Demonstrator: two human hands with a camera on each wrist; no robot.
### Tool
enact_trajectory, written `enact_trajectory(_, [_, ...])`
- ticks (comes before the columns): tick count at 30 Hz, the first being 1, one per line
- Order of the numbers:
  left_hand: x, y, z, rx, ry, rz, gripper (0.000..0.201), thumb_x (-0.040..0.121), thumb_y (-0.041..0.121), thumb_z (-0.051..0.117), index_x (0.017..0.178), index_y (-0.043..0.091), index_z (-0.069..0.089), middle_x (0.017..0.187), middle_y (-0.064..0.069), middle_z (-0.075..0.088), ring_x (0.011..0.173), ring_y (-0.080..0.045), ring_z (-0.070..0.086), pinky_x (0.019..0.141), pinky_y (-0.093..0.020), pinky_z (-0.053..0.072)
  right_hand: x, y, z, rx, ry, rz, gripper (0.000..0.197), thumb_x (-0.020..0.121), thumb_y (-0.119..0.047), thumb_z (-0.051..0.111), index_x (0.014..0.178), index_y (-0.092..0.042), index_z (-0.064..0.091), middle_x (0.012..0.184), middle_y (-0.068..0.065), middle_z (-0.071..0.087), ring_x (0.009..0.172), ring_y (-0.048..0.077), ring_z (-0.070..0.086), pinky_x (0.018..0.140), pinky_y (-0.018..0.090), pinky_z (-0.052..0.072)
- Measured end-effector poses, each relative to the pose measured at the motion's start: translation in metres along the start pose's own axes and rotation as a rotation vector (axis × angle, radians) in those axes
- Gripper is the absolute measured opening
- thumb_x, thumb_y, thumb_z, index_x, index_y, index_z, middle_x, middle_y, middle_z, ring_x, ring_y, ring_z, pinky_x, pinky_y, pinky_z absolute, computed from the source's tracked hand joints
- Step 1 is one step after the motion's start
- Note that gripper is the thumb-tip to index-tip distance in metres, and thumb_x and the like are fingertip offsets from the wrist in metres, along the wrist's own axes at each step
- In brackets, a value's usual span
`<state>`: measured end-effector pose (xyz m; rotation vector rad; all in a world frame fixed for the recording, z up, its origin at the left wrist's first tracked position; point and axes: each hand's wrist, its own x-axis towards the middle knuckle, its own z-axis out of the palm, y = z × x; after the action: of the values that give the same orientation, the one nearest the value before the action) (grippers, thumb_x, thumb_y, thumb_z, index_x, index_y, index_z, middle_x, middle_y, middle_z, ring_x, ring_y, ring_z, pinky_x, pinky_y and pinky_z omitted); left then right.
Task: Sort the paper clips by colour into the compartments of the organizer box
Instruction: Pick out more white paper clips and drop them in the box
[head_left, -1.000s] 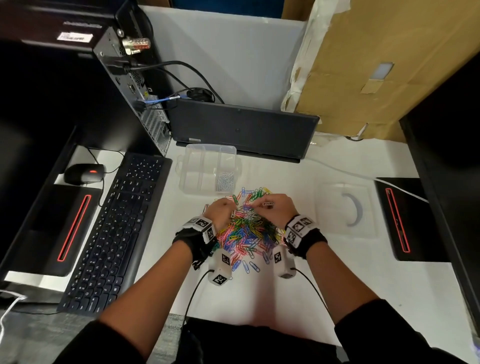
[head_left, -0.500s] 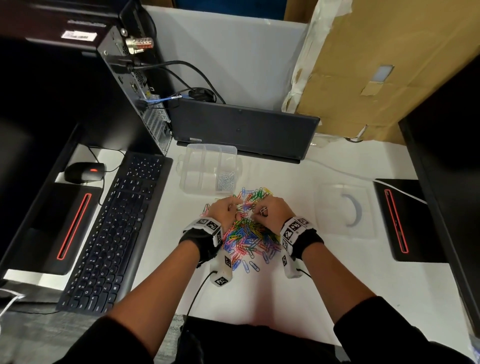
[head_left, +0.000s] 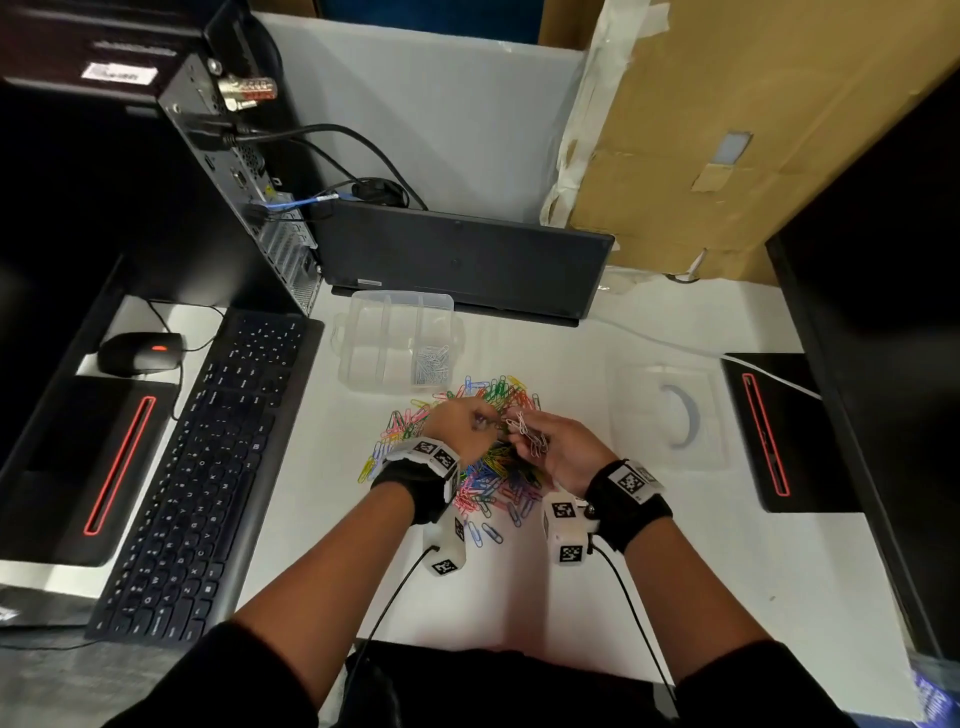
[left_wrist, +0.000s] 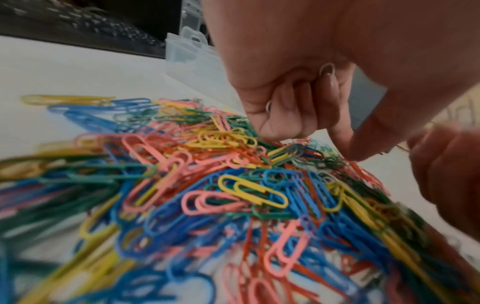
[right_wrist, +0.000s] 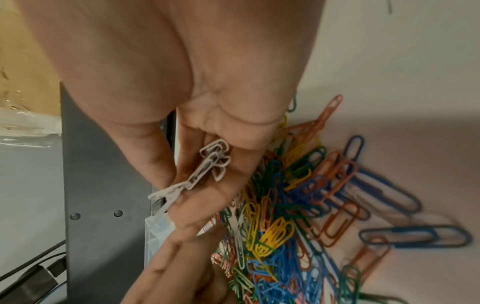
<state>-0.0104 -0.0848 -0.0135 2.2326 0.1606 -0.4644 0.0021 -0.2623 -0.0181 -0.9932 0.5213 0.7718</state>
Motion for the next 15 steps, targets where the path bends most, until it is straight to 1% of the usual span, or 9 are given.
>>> enact_trajectory(2, [0.001,-0.002,0.002,0.114,-0.01,0.054,0.021,0.082,0.011,0.061,0.097,0.022,0.069,0.055,0.012,0.047,0.053,-0.009,0.048,0.059,-0.023,0.049,-0.002,-0.001,-0.001,-0.006,0.004,0.0,0.029,0.097,-0.016,0.058,0.116,0.004,0.065,0.079,0.009,0.065,0.071,0.016,0.062,0.062,0.022,0.056])
enact_trajectory(3, [0.001,-0.005,0.002,0.179,-0.019,0.084,0.021,0.082,0.011,0.06,0.097,0.021,0.069,0.053,0.012,0.047,0.052,-0.012,0.05,0.06,-0.026,0.052,-0.002,0.0,-0.003,-0.044,0.005,-0.012,0.032,0.097,-0.02,0.059,0.115,0.004,0.065,0.079,0.008,0.064,0.071,0.017,0.061,0.061,0.022,0.055])
enact_trajectory(4, [-0.001,-0.007,0.001,0.234,-0.03,0.098,0.018,0.083,0.013,0.061,0.097,0.021,0.068,0.055,0.012,0.049,0.055,-0.015,0.054,0.063,-0.028,0.054,-0.003,-0.001,-0.004,-0.098,0.011,-0.027,0.032,0.096,-0.024,0.06,0.112,0.004,0.066,0.079,0.008,0.064,0.07,0.017,0.061,0.061,0.023,0.055])
enact_trajectory(6, [-0.002,-0.012,-0.002,0.295,-0.021,0.136,0.012,0.085,0.02,0.064,0.096,0.022,0.069,0.071,0.008,0.061,0.071,-0.018,0.062,0.071,-0.027,0.052,-0.002,-0.001,-0.006,-0.19,0.037,-0.05,0.029,0.094,-0.028,0.064,0.099,0.0,0.067,0.08,0.008,0.065,0.068,0.016,0.061,0.06,0.023,0.054])
enact_trajectory(8, [-0.002,-0.016,-0.004,0.314,-0.012,0.151,0.009,0.087,0.024,0.066,0.095,0.021,0.07,0.091,0.004,0.07,0.085,-0.017,0.063,0.078,-0.024,0.048,-0.002,-0.001,-0.006,-0.223,0.052,-0.059,0.026,0.092,-0.03,0.065,0.091,-0.004,0.066,0.079,0.007,0.064,0.065,0.015,0.059,0.058,0.023,0.051])
enact_trajectory(10, [-0.001,-0.018,-0.006,0.305,-0.002,0.146,0.008,0.088,0.024,0.066,0.093,0.02,0.071,0.098,0.004,0.072,0.091,-0.017,0.065,0.081,-0.025,0.048,0.001,0.0,-0.005,-0.297,0.088,-0.079,0.026,0.092,-0.029,0.066,0.091,-0.004,0.07,0.072,0.003,0.061,0.06,0.012,0.054,0.054,0.022,0.045])
enact_trajectory(11, [-0.001,-0.019,-0.006,0.289,0.006,0.138,0.008,0.089,0.024,0.065,0.092,0.02,0.072,0.096,0.003,0.072,0.089,-0.017,0.066,0.081,-0.026,0.05,0.002,0.0,-0.005,-0.354,0.115,-0.095,0.026,0.092,-0.028,0.067,0.093,-0.003,0.074,0.068,0.001,0.06,0.057,0.01,0.051,0.053,0.022,0.042])
enact_trajectory(13, [-0.001,-0.02,-0.008,0.247,0.021,0.124,0.01,0.089,0.024,0.065,0.09,0.019,0.073,0.083,0.005,0.07,0.079,-0.016,0.066,0.075,-0.025,0.051,0.005,0.002,-0.004,-0.468,0.153,-0.143,0.019,0.089,-0.024,0.071,0.094,-0.007,0.077,0.065,0.0,0.058,0.054,0.01,0.046,0.049,0.021,0.038])
enact_trajectory(15, [-0.002,-0.021,-0.01,0.222,0.038,0.126,0.012,0.09,0.023,0.063,0.089,0.017,0.074,0.069,0.009,0.061,0.064,-0.011,0.057,0.067,-0.022,0.046,0.007,0.002,-0.004,-0.602,0.168,-0.199,0.013,0.088,-0.019,0.072,0.096,-0.01,0.078,0.068,0.002,0.063,0.053,0.01,0.048,0.048,0.021,0.04])
